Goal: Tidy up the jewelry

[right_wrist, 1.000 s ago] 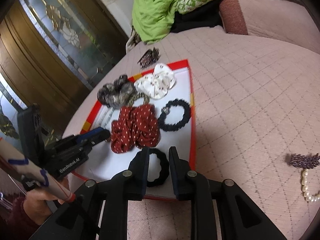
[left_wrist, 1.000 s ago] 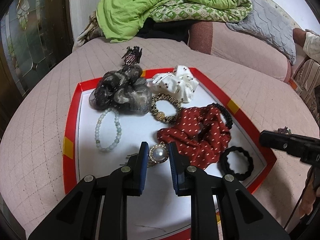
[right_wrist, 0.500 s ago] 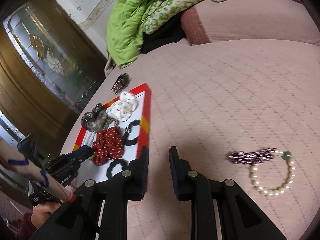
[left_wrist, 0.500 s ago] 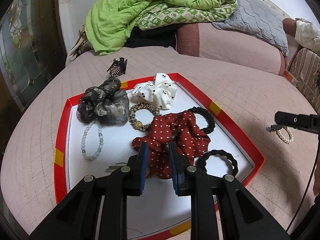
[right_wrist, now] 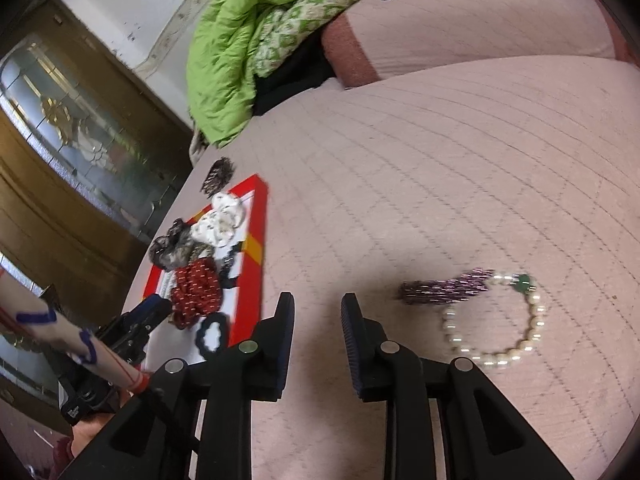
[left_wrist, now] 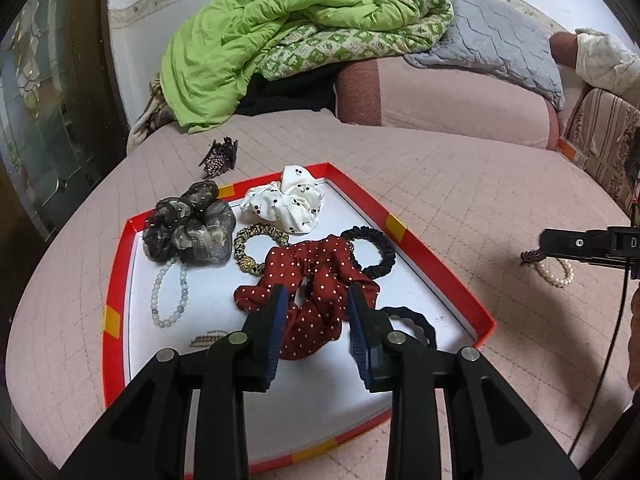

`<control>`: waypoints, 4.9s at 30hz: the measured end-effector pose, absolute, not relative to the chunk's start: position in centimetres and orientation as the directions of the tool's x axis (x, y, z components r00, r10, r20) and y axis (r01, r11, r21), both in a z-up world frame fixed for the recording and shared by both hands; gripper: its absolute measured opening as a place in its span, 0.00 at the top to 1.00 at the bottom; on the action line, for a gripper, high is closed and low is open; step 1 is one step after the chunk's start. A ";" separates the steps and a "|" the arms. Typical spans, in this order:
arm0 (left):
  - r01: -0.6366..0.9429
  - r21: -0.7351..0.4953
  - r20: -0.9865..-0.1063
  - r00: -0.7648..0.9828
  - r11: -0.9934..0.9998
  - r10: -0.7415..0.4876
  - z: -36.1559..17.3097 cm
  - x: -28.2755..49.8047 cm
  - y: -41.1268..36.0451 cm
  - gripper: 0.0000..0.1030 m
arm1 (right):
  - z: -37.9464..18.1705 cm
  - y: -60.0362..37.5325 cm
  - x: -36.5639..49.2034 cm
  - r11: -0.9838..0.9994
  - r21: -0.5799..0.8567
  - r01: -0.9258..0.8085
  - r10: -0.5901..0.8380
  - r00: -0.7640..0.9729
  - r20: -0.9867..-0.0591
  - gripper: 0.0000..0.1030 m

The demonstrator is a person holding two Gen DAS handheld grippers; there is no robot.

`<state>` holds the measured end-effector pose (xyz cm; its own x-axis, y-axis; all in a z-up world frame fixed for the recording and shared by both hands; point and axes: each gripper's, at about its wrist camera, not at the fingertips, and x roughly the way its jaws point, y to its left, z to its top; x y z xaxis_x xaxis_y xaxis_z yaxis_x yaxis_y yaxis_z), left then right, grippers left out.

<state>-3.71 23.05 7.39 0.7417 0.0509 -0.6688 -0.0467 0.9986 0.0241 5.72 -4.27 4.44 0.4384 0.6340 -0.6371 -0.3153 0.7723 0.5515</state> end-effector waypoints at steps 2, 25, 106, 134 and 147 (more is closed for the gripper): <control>-0.066 0.003 -0.646 0.762 0.998 0.052 8.0 -4.9 23.3 0.66 | 5.2 -2.9 5.2 0.770 0.541 -0.338 0.637 0.445 -0.629 0.74; -0.396 -0.124 -0.559 0.785 0.910 0.265 11.8 -21.6 28.2 0.00 | 12.4 2.6 -18.5 0.876 0.041 -0.480 0.461 0.809 -0.366 0.12; -0.500 -0.009 -0.585 0.705 0.866 0.401 11.3 -20.5 28.1 0.00 | 10.5 5.1 -17.6 0.885 0.056 -0.462 0.426 0.756 -0.497 0.11; -0.498 -0.005 -0.584 0.705 0.867 0.402 11.3 -20.5 27.9 0.00 | 10.4 4.5 -17.3 0.888 0.067 -0.455 0.424 0.754 -0.502 0.11; -0.499 -0.003 -0.583 0.705 0.867 0.404 11.2 -20.5 28.0 0.00 | 10.2 4.2 -16.9 0.891 0.081 -0.447 0.422 0.750 -0.509 0.11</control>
<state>-20.46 27.99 11.23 0.7046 0.4040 -0.5833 -0.4991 0.8665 -0.0027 -16.93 4.23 10.25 0.7504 0.4221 -0.5086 -0.4466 0.8911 0.0806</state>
